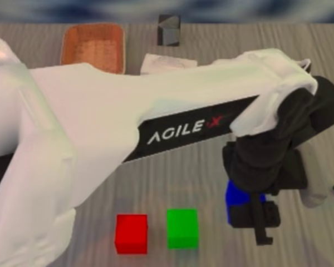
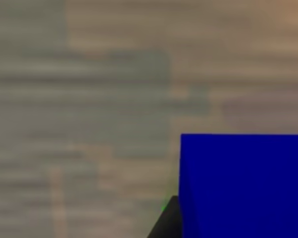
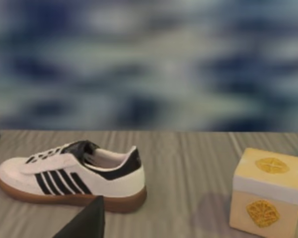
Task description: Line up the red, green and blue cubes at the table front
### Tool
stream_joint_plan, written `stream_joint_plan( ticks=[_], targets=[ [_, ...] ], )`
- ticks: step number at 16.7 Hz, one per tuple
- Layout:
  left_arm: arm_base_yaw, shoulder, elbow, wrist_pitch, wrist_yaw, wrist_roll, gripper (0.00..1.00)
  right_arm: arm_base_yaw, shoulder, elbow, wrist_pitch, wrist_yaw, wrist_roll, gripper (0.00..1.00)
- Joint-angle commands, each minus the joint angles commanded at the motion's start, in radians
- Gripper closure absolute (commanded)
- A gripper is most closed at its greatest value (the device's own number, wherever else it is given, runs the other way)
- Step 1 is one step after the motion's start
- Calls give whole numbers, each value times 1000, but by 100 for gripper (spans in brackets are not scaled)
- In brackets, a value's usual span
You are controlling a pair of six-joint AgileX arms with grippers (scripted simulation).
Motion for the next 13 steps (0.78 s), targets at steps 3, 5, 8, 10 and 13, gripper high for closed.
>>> stream_joint_plan(
  ticks=[3,5,8,10,13],
  targets=[
    [0,16,-51,68,1,-1,100,0,0,0,0,0,0,0],
    [-3,35,-103,141,2,1,100,0,0,0,0,0,0,0],
    [-4,59,-165,226,0,0,100,0,0,0,0,0,0,0],
    [-4,62,-172,235,0,-1,100,0,0,0,0,0,0,0],
    [-4,62,-172,235,0,-1,92,0,0,0,0,0,0,0]
  ],
)
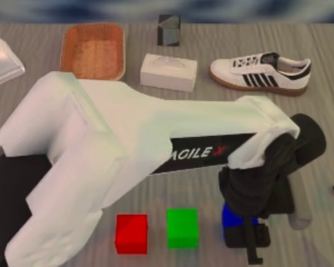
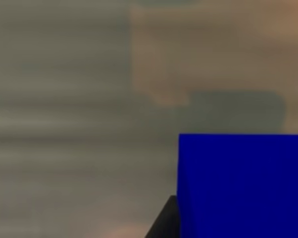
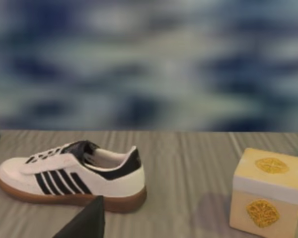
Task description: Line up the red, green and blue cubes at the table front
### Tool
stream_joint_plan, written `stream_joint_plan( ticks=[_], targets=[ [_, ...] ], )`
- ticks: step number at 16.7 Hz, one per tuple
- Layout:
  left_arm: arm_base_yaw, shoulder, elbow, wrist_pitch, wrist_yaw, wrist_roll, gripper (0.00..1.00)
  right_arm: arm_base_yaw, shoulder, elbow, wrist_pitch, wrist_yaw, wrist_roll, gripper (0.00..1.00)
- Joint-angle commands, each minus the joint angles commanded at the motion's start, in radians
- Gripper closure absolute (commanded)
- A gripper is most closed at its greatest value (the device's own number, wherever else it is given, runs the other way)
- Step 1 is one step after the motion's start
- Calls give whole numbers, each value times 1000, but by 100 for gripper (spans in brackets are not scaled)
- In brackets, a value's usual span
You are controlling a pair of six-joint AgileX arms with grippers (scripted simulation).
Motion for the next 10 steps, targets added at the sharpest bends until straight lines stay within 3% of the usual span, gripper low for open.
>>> stream_joint_plan(
  ticks=[10],
  targets=[
    [0,0,0,0,0,0,17,0,0,0,0,0,0,0]
  ],
)
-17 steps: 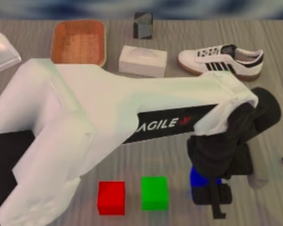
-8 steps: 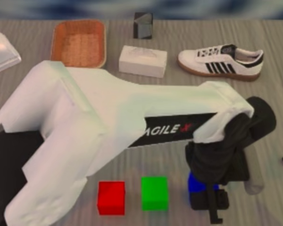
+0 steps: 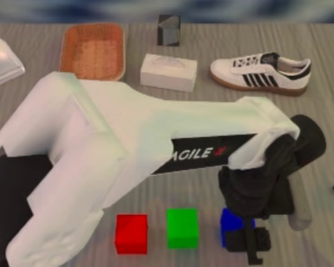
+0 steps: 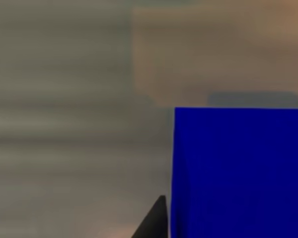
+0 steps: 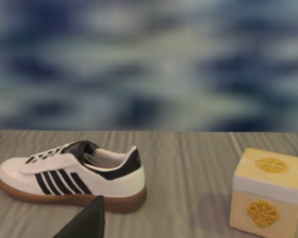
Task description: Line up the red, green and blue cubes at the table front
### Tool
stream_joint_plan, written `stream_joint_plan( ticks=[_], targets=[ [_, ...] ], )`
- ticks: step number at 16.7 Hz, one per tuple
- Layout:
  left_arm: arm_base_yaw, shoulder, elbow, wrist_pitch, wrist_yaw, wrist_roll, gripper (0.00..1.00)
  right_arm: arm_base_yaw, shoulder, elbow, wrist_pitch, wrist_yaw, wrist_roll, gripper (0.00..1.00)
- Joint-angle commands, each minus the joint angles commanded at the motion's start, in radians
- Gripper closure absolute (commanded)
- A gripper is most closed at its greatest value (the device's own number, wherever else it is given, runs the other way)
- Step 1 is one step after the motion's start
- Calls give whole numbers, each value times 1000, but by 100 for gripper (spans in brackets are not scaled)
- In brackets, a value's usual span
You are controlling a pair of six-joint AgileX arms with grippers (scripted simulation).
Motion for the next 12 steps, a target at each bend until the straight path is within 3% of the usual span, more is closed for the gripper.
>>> stream_joint_plan(
  ticks=[2,3,12],
  targets=[
    [0,0,0,0,0,0,2,0,0,0,0,0,0,0],
    [0,0,0,0,0,0,0,0,0,0,0,0,0,0],
    [2,-1,3,-4,0,0,0,0,0,0,0,0,0,0]
  ],
)
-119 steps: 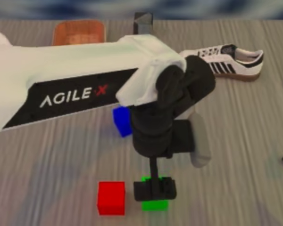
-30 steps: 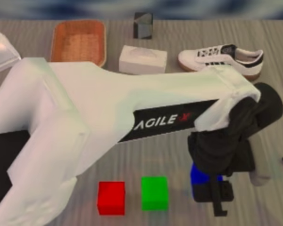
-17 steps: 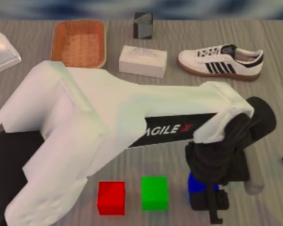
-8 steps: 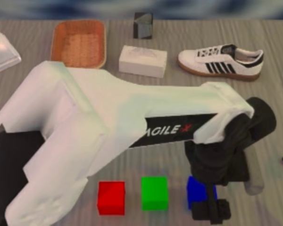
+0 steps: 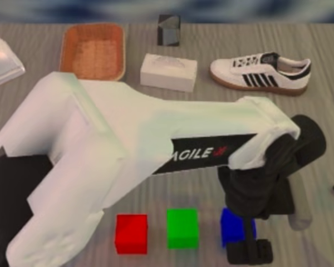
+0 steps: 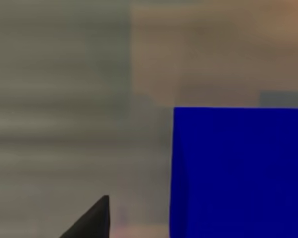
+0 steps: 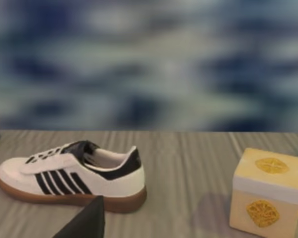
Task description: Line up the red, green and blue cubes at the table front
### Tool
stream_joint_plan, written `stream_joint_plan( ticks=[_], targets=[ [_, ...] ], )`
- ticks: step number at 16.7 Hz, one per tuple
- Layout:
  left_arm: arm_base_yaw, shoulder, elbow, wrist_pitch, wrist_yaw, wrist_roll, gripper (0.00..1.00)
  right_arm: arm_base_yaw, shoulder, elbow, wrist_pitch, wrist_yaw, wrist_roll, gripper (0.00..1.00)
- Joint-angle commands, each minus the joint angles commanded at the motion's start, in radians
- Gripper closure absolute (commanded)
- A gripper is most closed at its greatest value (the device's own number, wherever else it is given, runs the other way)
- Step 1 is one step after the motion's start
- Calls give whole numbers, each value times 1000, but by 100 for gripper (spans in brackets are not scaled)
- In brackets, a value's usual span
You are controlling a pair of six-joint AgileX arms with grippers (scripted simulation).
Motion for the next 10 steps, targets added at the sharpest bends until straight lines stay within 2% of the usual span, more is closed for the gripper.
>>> stream_joint_plan(
  ticks=[10],
  targets=[
    [20,-62,175,-237,-1,0,0,0,0,0,0,0,0,0]
  ],
)
